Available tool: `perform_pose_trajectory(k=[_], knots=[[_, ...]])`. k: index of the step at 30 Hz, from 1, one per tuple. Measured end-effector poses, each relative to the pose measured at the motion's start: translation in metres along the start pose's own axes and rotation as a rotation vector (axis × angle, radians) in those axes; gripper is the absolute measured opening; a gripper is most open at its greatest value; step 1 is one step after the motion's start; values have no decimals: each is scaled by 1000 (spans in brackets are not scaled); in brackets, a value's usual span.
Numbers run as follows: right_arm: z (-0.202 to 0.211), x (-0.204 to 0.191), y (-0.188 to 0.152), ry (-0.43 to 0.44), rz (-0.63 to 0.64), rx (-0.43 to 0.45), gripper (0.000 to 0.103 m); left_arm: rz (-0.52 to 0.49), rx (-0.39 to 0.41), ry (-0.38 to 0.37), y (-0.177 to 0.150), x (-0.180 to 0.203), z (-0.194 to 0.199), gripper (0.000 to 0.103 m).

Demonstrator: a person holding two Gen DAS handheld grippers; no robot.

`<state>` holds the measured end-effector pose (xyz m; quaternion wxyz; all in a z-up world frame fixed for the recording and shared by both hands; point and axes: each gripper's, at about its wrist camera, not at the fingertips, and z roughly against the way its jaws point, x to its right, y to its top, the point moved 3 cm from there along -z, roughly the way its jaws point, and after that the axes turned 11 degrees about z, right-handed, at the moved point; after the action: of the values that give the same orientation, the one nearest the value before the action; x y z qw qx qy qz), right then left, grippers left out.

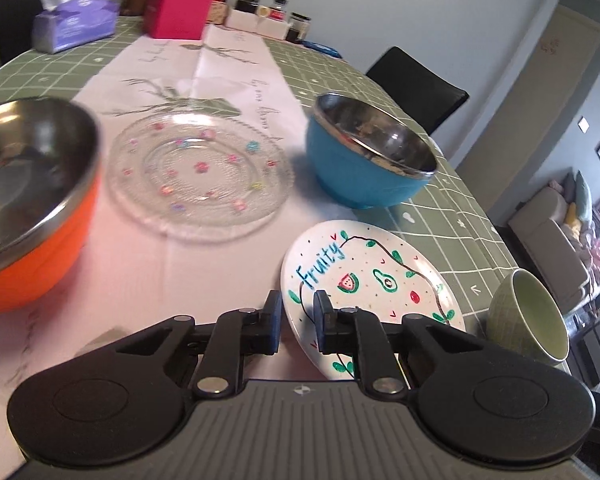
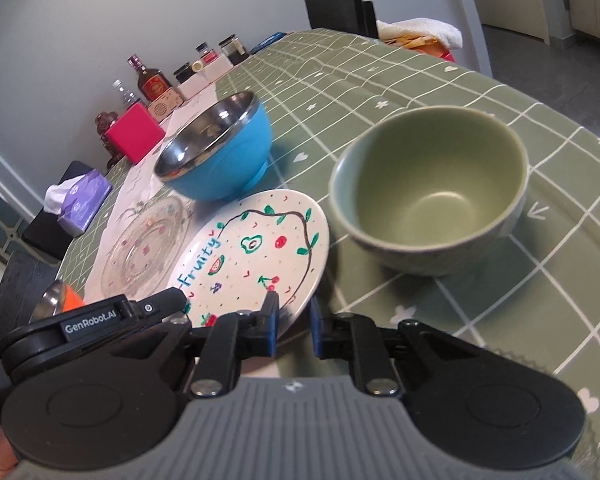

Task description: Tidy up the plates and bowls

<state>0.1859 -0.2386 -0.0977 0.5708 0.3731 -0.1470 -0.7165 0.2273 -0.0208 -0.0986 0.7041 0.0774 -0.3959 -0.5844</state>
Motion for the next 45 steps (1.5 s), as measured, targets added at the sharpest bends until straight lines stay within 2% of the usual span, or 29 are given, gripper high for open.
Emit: perform_pose_trajectory(k=[5,8,9,11,12,13,14,18,21,24,31,45], knots=[[2,-14,-9,30,41,-15,15,33,25,24,-8,-15,18,18],[2,-18,-11,40,65,-16,19,62,26,2,-8,-22,19,18],[2,-17,-10,47,57,-13,22,72,31,-7,-7,-23,19,18],[3,-12,-7,37,39,12,38,78,52,-12,-6,-24,18,19],[4,-10,-5,18,41,23,45,81,55,-16,-5,-24,17,24],[3,-8,-2,7,45,26,46,86,53,-24,-3,-24,15,30],[2,-7,-1,9,45,26,46,91,52,-35,-3,-24,14,32],[-4,-6,5,14,52,29,42,87,56,-45,-1,-22,8,34],[-7,-6,5,13,52,33,32,87,61,-46,0,-22,5,34],[-9,-8,5,11,59,37,32,76,59,-45,0,-21,4,34],[-10,-7,5,-3,55,23,11,51,63,-17,-1,-18,5,27],[14,-21,4,44,77,48,10,128,125,-35,-5,-23,41,27]])
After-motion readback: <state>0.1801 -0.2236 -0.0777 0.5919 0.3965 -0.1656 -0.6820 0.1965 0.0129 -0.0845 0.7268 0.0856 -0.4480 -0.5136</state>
